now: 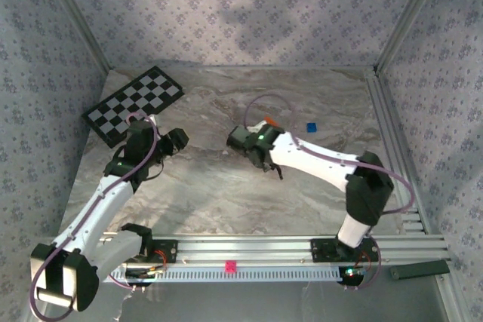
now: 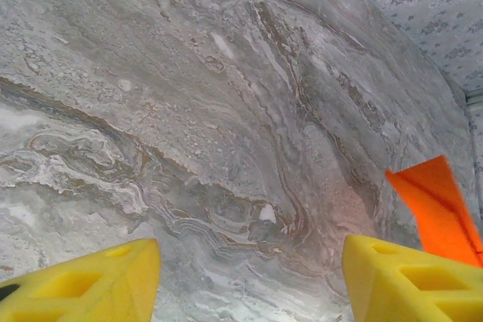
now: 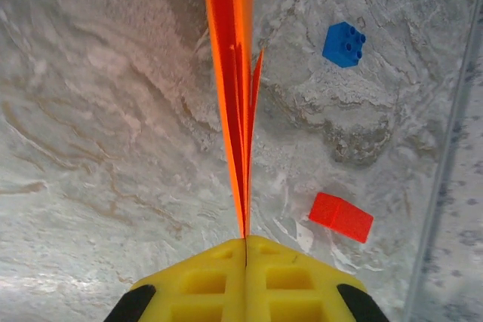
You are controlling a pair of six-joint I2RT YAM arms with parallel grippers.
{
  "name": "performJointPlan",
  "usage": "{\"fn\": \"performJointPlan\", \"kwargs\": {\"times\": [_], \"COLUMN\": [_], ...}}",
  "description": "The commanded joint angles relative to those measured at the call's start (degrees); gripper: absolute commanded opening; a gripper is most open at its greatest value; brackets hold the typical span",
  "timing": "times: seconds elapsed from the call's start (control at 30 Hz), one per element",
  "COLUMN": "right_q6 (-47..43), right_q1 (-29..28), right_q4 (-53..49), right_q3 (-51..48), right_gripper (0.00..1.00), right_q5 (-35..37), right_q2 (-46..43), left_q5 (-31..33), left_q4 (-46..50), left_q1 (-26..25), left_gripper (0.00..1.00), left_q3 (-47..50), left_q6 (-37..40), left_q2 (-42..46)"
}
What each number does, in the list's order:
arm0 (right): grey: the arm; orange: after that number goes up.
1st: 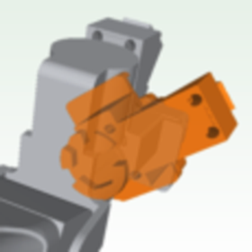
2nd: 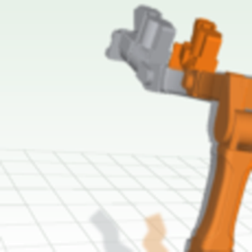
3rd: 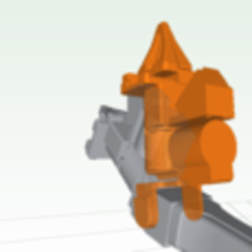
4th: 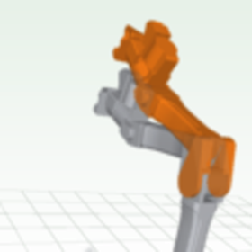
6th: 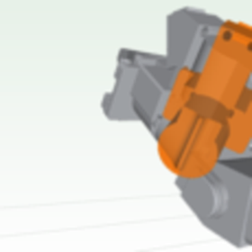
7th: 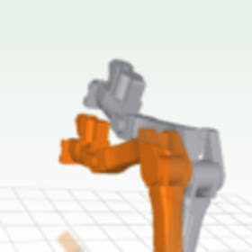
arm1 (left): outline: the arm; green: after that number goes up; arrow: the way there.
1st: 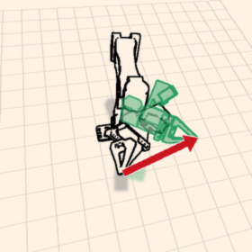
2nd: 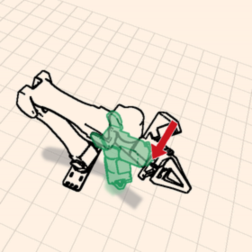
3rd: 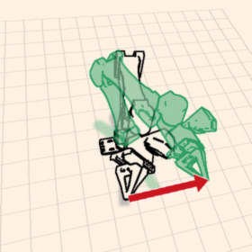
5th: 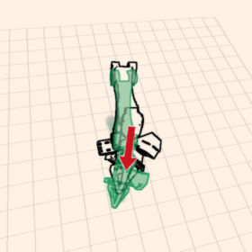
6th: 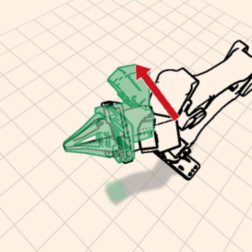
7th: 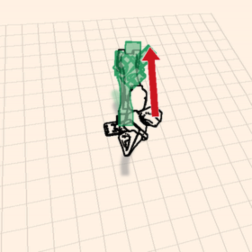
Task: Fold a paper plane with a square sheet of paper (pick it up from the middle)
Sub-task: Turn over the paper at the center of the table.
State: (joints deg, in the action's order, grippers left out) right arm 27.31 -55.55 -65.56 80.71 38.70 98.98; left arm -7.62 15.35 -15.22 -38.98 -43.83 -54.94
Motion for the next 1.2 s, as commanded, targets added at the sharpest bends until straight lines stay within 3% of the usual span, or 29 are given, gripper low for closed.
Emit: {"fn": "performJointPlan", "kwargs": {"times": [0.0,0.27,0.4,0.47,0.67,0.77,0.9,1.17], "right_q6": [-1.34,-5.28,-2.95,-1.86,4.38,8.12,12.79,16.54], "right_q1": [-2.95,-8.14,-8.46,-8.28,-3.61,1.75,11.05,16.62], "right_q4": [-4.23,5.87,8.36,10.86,25.08,34.40,47.86,55.65], "right_q3": [2.71,2.15,2.75,2.14,-7.72,-16.33,-27.12,-31.83], "right_gripper": [0.03,0.10,0.19,0.28,0.35,0.33,0.22,0.14], "right_q5": [3.23,-12.78,-17.87,-20.66,-29.57,-34.91,-48.16,-55.59], "right_q2": [4.11,8.61,9.51,8.53,-1.04,-6.52,-10.75,-6.97], "left_q5": [1.14,-1.49,-3.74,-4.75,-8.95,-12.22,-18.01,-22.39], "left_q4": [0.22,3.84,3.88,3.89,2.56,1.39,-0.66,-2.00], "left_q1": [1.02,4.28,5.72,6.15,6.43,6.38,6.43,4.46], "left_gripper": [0.65,0.65,0.65,0.66,0.67,0.66,0.63,0.56], "left_q3": [-1.14,-2.12,-1.92,-2.15,-2.56,-3.27,-4.25,-5.28], "left_q6": [-0.99,-0.87,-0.47,-0.01,1.32,1.47,1.03,0.43], "left_q2": [-0.62,-0.26,-0.16,-0.34,-1.81,-3.90,-8.24,-14.13]}}
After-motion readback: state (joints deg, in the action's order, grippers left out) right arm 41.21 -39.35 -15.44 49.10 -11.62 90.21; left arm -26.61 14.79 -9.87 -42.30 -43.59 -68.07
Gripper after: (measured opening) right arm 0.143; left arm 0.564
